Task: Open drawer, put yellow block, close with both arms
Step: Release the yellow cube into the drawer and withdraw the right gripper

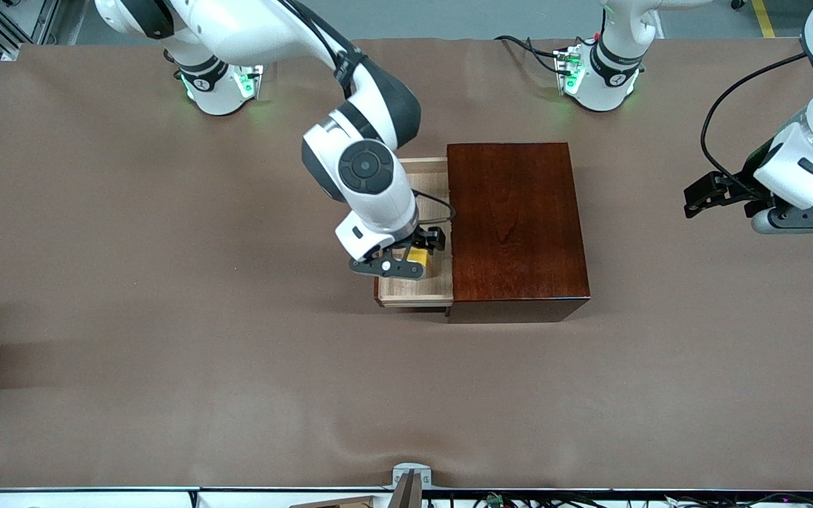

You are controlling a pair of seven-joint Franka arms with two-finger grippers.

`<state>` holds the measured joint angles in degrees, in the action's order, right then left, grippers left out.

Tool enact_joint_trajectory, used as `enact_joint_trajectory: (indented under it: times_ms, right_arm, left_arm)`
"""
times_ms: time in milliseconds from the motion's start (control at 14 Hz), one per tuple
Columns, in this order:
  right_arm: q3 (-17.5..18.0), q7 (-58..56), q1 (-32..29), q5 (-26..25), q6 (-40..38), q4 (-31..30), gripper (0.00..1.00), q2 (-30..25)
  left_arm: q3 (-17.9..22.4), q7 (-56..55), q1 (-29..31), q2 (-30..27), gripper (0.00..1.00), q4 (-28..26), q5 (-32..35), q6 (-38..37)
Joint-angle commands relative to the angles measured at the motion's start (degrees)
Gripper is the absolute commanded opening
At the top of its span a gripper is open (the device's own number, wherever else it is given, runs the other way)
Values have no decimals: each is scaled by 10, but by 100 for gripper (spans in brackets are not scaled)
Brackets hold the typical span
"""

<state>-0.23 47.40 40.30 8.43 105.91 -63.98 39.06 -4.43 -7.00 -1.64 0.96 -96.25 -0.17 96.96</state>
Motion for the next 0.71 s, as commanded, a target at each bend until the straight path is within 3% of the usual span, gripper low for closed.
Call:
enact_joint_trajectory:
  times_ms: [0,214,643]
  right_arm:
    - [1,2,-28,11,-59,-7,100,-70]
    - [-1,-67,-71,-22,-132,-36,100,-148]
    - [-1,-300,-224,-70,-157,-212,100,-323]
  left_arm:
    - [-1,-30,-2,2,100,2,-8,-8]
    - [-5,-32,-2,3,100,2,-8,-8]
    - [-6,-39,-2,8,100,4,-9,-8]
